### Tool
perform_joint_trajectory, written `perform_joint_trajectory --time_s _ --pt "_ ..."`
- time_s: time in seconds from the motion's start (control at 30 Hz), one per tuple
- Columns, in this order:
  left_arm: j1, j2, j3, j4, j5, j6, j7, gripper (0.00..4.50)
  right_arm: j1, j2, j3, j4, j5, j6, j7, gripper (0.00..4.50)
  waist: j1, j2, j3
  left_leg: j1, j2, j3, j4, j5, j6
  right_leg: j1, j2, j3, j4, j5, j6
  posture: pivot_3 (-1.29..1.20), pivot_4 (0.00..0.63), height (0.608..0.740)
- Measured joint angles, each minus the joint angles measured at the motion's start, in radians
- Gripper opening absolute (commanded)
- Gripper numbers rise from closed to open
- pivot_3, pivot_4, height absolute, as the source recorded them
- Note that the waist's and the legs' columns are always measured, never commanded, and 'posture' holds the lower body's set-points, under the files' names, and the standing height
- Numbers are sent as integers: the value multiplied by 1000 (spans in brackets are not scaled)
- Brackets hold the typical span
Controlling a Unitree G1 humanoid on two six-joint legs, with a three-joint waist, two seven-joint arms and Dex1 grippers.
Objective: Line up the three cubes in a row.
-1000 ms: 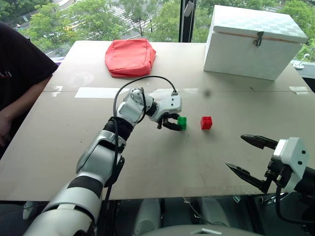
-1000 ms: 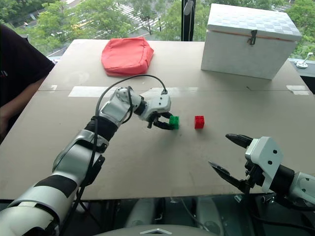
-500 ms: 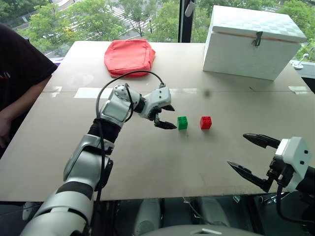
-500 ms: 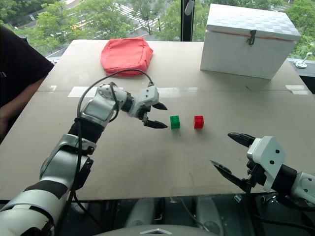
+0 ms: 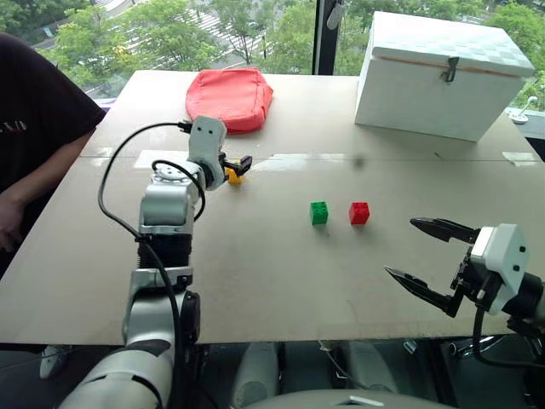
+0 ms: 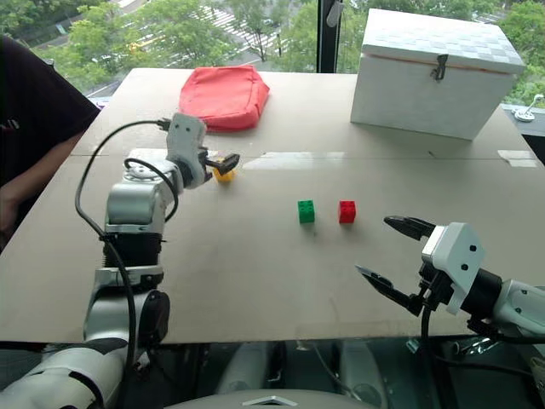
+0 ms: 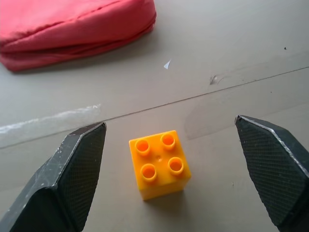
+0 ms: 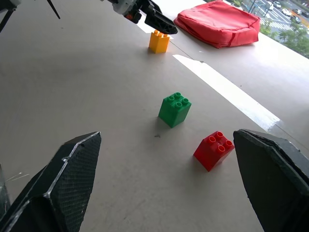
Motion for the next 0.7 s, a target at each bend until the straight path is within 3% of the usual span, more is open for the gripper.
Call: perform_joint_trajectory --time_s 0.2,0.27,0.33,0.5,0.67,0.7 --pt "-2 -22 0 57 -6 -58 83 4402 -36 -9 6 27 0 1 16 4500 -3 0 0 1 0 1 0 0 0 0 0 0 0 2 -3 0 150 740" --pt "-4 -23 -9 106 -6 -83 96 4158 -43 -11 8 27 -1 2 16 4500 -2 0 0 1 0 1 0 0 0 0 0 0 0 2 -3 0 150 740" --pt "-8 -22 -21 153 -3 -108 105 3580 -45 -12 9 27 0 7 15 4500 -2 0 0 1 0 1 0 0 0 0 0 0 0 2 -3 0 150 740" --pt "-11 -15 -31 212 -12 -176 97 1361 -40 -14 8 26 0 16 12 4500 -2 0 0 0 0 1 0 0 0 0 0 0 0 2 -4 0 150 740" --pt "-28 44 -50 248 -47 -265 -30 1325 -16 -14 6 11 -1 22 -4 4500 -3 0 0 0 0 2 0 0 0 0 0 0 0 2 -4 0 150 740" --pt "-21 76 -76 246 -71 -300 -139 1325 -15 -14 2 7 2 22 -3 4500 -4 0 0 0 0 3 0 0 0 -1 0 0 0 1 -6 0 150 740"
